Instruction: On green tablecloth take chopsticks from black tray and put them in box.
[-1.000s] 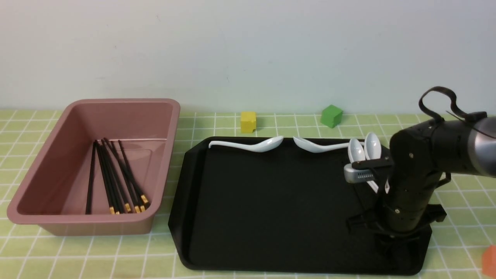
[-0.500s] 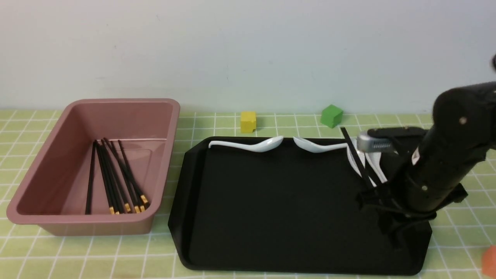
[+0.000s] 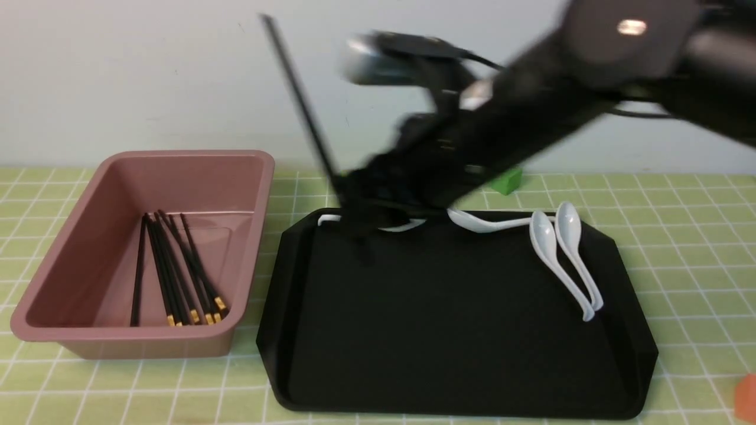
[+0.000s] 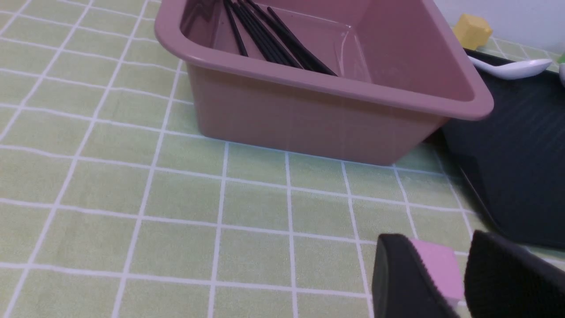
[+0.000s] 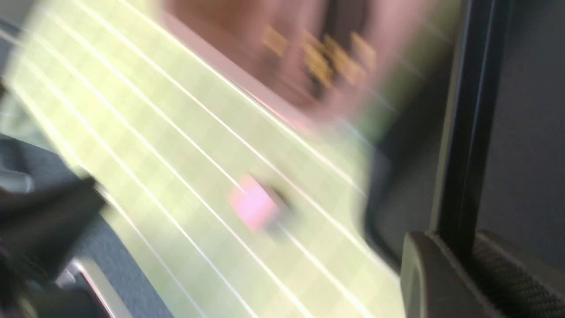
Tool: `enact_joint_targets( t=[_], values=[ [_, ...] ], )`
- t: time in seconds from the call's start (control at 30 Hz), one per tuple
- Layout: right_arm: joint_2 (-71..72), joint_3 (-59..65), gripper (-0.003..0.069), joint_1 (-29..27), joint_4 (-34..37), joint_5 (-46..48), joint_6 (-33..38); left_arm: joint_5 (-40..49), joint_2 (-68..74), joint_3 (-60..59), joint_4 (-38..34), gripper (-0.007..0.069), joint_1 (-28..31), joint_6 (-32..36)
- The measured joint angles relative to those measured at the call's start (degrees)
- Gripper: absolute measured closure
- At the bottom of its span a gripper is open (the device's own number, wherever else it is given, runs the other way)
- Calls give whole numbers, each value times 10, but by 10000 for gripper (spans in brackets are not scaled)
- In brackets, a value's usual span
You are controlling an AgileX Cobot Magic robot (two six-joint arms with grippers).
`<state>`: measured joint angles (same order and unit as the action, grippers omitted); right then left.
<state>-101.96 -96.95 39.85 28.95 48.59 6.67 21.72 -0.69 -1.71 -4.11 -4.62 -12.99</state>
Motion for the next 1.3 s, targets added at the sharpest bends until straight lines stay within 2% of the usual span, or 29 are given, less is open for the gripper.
enact_joint_targets(
  t=[0.2,0.47,0.73,0.87,1.03,1.07,1.2,1.3],
  values=[
    [-146,-126,547,70,0,-88,2,0,0,0,0,386,0,0],
    [-280,-180,531,81,-9,-190,3,0,0,0,0,386,0,0],
    [-303,-180,396,81,-33,-192,3,0,0,0,0,386,0,0],
    [-293,-186,378,80,-57,-151,4,0,0,0,0,386,0,0],
    [-257,-204,438,80,-125,-48,5,0,0,0,0,386,0,0],
    [-228,-219,487,80,-165,13,5,0,0,0,0,386,0,0],
    [-147,-245,603,80,-246,150,-2,0,0,0,0,386,0,0],
    [-89,-247,667,80,-302,214,-20,0,0,0,0,386,0,0]
  ],
)
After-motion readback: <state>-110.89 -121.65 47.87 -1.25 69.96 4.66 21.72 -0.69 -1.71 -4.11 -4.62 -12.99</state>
